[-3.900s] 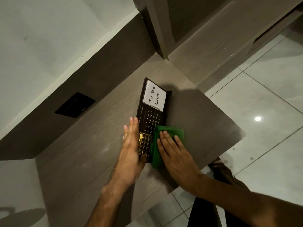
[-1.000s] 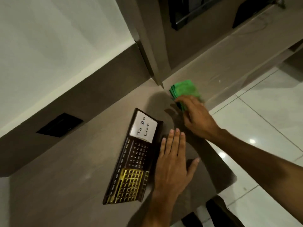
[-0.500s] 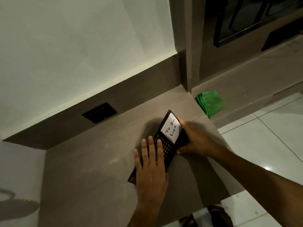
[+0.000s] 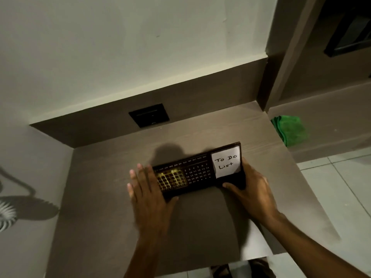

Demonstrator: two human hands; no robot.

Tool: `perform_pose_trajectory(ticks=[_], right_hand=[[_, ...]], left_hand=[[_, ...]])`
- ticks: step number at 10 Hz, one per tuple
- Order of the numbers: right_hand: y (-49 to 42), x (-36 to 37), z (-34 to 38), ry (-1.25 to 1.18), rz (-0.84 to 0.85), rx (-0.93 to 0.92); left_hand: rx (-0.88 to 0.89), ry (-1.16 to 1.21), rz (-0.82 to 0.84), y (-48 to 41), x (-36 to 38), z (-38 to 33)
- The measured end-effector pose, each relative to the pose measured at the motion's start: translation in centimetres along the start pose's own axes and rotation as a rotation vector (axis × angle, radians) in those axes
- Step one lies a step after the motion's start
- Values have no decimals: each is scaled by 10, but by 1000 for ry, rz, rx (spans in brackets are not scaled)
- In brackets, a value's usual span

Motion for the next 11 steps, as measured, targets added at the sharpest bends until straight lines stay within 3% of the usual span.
perform_pose_trajectory(ticks=[2,7,10,11], right_hand=[[-27,17,14,68,28,-30],[-83,32,23,56,121,128],[-83,30,27,33,116,109],[-80,15,38,-28,10,160]], left_hand=[[19,87,-9,-32,0,17],[71,91,-44,-95,3,32],[92,61,-62,-93,0,35],[78,59,-111,-82,-12,36]])
Point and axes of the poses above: each hand's wrist, its own y-axis away from the middle knuckle, its own x-axis out of the palm, z = x × y, the point moved 2 cm from there along -y, towards the middle knuckle, and after that the axes turned 2 degrees about y, right-handed, at the moved point
